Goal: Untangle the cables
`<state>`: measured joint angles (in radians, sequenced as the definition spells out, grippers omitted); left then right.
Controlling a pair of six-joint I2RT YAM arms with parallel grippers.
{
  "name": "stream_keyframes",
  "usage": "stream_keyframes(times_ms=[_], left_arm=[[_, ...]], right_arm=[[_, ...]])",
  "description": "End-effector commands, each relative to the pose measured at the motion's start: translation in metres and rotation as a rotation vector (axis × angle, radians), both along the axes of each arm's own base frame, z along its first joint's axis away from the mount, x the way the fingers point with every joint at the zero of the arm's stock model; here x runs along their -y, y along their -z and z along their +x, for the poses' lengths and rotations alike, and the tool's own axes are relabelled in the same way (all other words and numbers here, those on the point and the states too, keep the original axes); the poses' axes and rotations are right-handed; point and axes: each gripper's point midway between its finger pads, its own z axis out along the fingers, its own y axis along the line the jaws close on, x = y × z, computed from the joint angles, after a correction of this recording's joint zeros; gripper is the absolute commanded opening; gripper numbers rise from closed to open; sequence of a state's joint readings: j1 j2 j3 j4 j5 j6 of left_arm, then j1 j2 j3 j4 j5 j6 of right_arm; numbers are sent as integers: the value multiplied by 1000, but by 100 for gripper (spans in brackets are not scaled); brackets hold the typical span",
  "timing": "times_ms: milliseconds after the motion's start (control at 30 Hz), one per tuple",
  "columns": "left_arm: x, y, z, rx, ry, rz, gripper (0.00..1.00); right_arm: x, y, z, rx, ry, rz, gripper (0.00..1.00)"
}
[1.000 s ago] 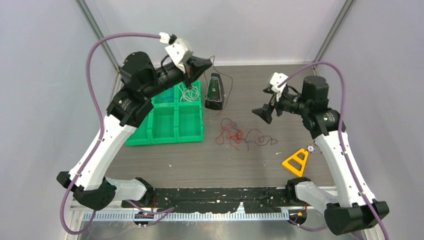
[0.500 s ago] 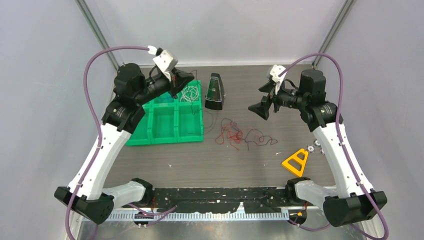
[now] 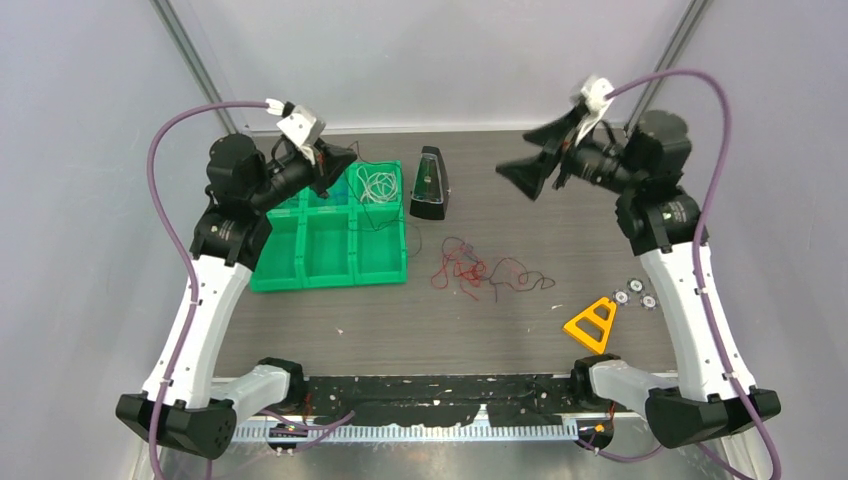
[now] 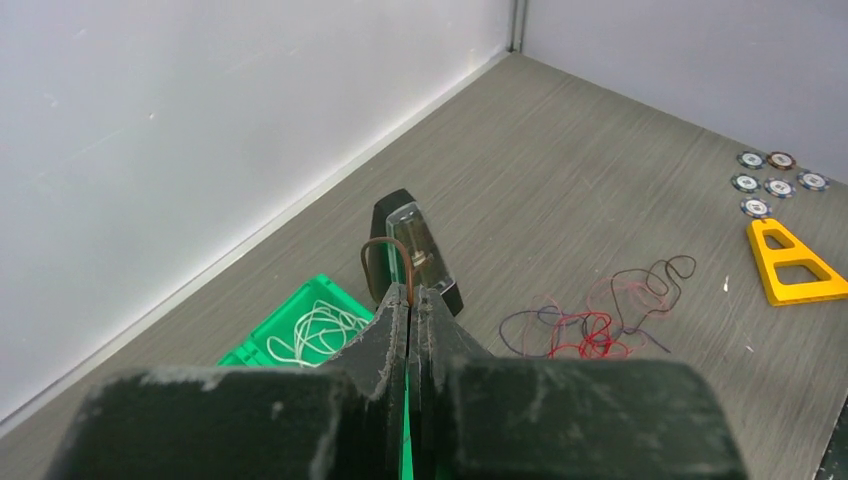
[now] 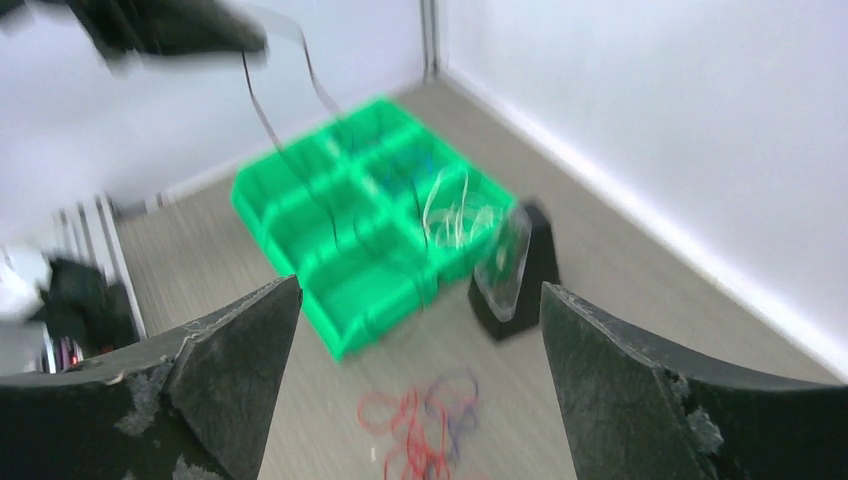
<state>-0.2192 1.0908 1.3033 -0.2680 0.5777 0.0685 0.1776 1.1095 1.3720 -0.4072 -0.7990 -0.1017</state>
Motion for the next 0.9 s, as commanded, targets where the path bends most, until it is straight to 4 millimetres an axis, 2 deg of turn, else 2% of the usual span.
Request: stream_keyframes(times_ms=[0,33,67,100,133,200,300,367,533,633,733,867], left_arm=[[6,-43,-18,124,74,-5,0],[6,-47,-20,128,79,-4,0],[5,-51,-23,133,79,-2,0],[4,-54,-26,129,82,-2,0],[4,-56,-30,125,87,-1,0],[5,-59,-40,114,103,-2,0],[2,-62,-50,119,91,-24,0],[-3,-68,-50,131,56,-44,0],[-7,-79,-51,158,30,-57,0],[-9,-71,-45,145,11,-43,0],[-8,-51,-37,115,5,-30,0],[-2,-38,-29,70,23,-51,0]], right_arm=[[-3,-128,-11,57,46,322,95],[-6,-126,-4,2,49,339,95],[-8,-138,-9,-49,38,385,95],[-10,-131,-3,-117,41,397,95],[-13,-133,-6,-180,28,432,95],[-16,-121,-4,-274,32,459,95],[-15,-109,-6,-301,42,461,95],[-15,-94,-4,-312,49,440,95],[-15,-78,-5,-335,53,413,95],[-16,-75,-5,-341,50,407,95],[-15,-74,-3,-339,55,405,95],[-15,-67,0,-347,67,387,95]])
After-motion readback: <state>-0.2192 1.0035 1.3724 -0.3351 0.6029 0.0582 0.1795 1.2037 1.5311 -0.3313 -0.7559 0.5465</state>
